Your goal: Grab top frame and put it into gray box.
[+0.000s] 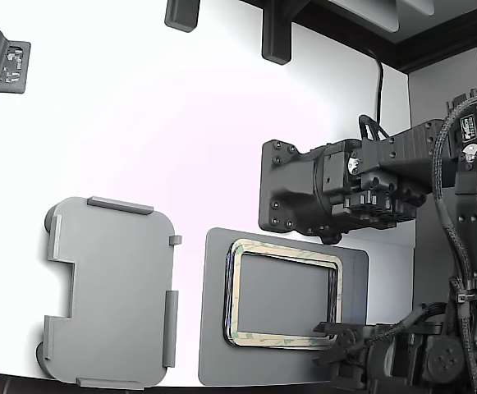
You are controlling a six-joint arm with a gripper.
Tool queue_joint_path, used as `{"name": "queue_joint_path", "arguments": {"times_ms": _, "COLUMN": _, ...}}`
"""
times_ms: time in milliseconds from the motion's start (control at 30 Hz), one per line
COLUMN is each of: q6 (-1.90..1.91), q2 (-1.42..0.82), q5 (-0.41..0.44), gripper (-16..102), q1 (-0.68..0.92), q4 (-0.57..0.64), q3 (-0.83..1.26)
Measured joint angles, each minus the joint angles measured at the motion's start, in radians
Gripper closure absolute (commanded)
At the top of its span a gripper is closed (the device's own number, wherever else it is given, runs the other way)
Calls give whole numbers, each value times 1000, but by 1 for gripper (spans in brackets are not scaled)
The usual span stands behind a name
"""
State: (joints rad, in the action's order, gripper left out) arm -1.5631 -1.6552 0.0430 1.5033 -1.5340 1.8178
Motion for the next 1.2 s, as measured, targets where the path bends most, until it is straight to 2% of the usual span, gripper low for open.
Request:
{"name": "queue_joint_path", "arguments": {"times_ms": 133, "q6": 32, "q2": 11, "q5": 0, "gripper": -9, "q1": 15, "q4": 8, "q3": 3}}
{"name": "queue_joint_path", "arguments": {"times_ms": 700, "q6": 95, "q2": 46, "q5": 0, "gripper": 16, "q1": 23, "q4": 25, "q3": -6}}
{"name": "queue_joint_path", "arguments": {"times_ms": 900, "q6": 97, "q2": 48, "q5": 2, "gripper": 32, "q1": 23, "q4": 52, "q3": 6}}
{"name": "queue_joint_path", "arguments": {"times_ms": 1200, "q6": 89, "q2": 48, "q5": 9, "gripper": 39, "q1": 23, "q4": 58, "q3": 18}}
